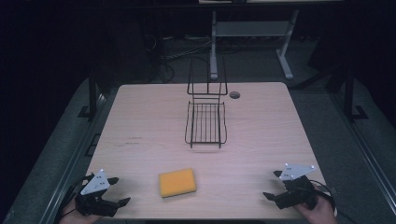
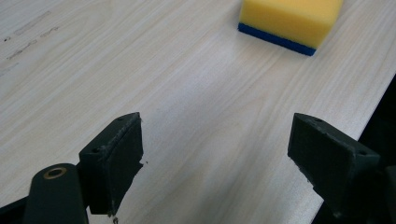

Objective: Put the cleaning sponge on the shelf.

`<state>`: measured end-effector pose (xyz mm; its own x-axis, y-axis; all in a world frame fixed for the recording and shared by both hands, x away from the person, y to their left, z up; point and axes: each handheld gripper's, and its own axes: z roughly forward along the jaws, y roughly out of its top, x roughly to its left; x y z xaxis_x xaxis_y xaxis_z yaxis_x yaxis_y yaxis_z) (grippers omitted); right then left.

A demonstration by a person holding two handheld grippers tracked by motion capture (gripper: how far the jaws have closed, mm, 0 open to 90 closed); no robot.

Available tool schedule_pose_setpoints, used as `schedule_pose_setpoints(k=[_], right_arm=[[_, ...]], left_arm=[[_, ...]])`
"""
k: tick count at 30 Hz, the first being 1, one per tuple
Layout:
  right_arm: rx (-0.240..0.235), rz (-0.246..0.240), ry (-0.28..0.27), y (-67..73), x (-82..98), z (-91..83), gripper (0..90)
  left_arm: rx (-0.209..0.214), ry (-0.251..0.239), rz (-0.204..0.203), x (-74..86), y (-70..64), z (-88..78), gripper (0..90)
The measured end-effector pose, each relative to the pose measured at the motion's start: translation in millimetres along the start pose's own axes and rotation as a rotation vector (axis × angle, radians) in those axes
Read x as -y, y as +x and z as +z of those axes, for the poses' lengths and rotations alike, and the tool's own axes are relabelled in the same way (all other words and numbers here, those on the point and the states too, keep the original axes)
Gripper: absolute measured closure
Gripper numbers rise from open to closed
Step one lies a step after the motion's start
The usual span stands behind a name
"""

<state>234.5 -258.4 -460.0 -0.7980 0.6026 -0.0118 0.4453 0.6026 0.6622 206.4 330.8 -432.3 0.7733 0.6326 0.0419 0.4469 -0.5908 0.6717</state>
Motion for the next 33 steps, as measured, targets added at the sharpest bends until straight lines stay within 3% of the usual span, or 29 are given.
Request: schedule_pose_setpoints(k=[10,23,33], right_arm=[[0.0,0.007,-0.003,-2.1,1.8,-1.7,14.1],[0.003,-0.007,-0.001,1.0,0.2,-2.0,14.1],[0.003,-0.009,-0.002,1.3,-0.3,-3.2,14.1]], left_arm=[[0.019,0.028,0.033,-10.9,1.1,-0.2,17.6],[0.045,0.069,0.132,-40.9,-4.1,1.1,17.6],[0.056,0.084,0.153,-47.0,-5.5,5.5,17.6]])
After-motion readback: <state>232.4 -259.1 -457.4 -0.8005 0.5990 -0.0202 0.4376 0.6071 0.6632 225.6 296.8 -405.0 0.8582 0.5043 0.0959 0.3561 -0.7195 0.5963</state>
